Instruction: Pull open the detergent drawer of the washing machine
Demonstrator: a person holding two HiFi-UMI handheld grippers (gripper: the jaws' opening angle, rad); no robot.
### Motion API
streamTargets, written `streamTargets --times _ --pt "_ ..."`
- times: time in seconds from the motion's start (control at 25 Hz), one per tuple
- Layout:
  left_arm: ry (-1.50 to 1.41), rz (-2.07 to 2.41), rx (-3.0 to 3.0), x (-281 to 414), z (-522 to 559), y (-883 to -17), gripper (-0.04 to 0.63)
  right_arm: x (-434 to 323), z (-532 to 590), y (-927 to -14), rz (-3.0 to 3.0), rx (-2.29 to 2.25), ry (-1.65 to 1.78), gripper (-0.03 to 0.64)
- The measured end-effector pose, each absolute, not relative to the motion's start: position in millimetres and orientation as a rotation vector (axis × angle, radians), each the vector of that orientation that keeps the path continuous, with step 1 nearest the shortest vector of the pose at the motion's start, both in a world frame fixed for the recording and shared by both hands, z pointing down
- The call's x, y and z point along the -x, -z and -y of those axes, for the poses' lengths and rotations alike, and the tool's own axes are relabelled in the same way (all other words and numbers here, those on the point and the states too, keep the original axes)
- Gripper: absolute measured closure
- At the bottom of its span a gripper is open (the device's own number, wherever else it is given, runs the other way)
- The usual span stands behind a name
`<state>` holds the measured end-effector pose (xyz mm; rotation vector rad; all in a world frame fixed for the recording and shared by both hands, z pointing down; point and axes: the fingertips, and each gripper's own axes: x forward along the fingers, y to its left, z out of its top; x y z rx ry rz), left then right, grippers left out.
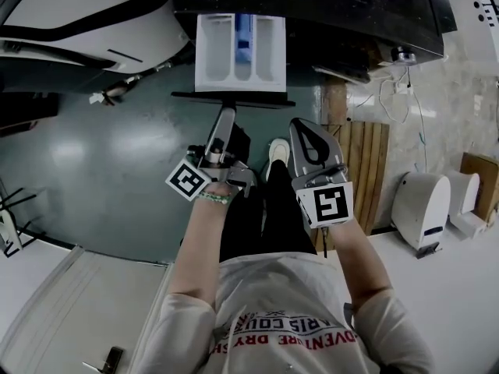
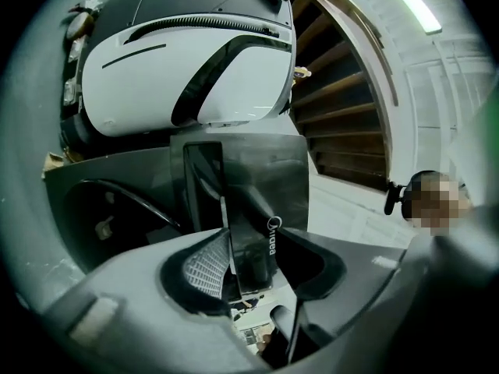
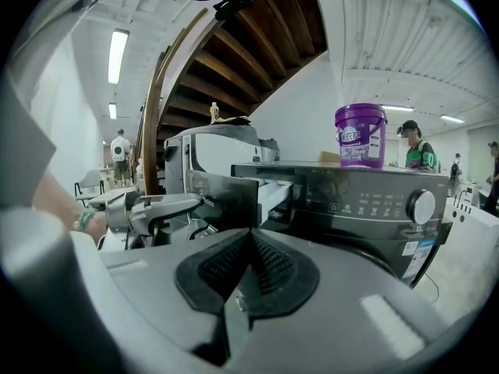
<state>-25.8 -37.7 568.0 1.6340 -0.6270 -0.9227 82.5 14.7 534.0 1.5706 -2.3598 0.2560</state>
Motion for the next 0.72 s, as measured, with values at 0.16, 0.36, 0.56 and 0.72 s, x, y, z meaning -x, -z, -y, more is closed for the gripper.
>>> streamTargets --times 0.16,0.36,0.56,0.72 --pt "0.850 0.689 -1.642 30.9 25.8 -570.3 0.602 -76.0 -21.8 -521.6 2.363 -1.582 -0.214 0.617" --pt "0.788 0.688 -1.734 36.2 8.6 -547.5 0.604 -65.1 -32.1 -498.3 2.372 -1.610 -0.173 0.617" --pt "0.672 0.736 -1.936 46.2 -1.1 -505.6 0.604 -61.7 -47.2 -470.1 2.364 -1.639 -0.149 0.617" --pt "0.581 0.737 -2.139 47.7 -11.5 -466.3 0.604 -52.5 -60.5 -435.0 2.384 -1.614 -0.079 0.617"
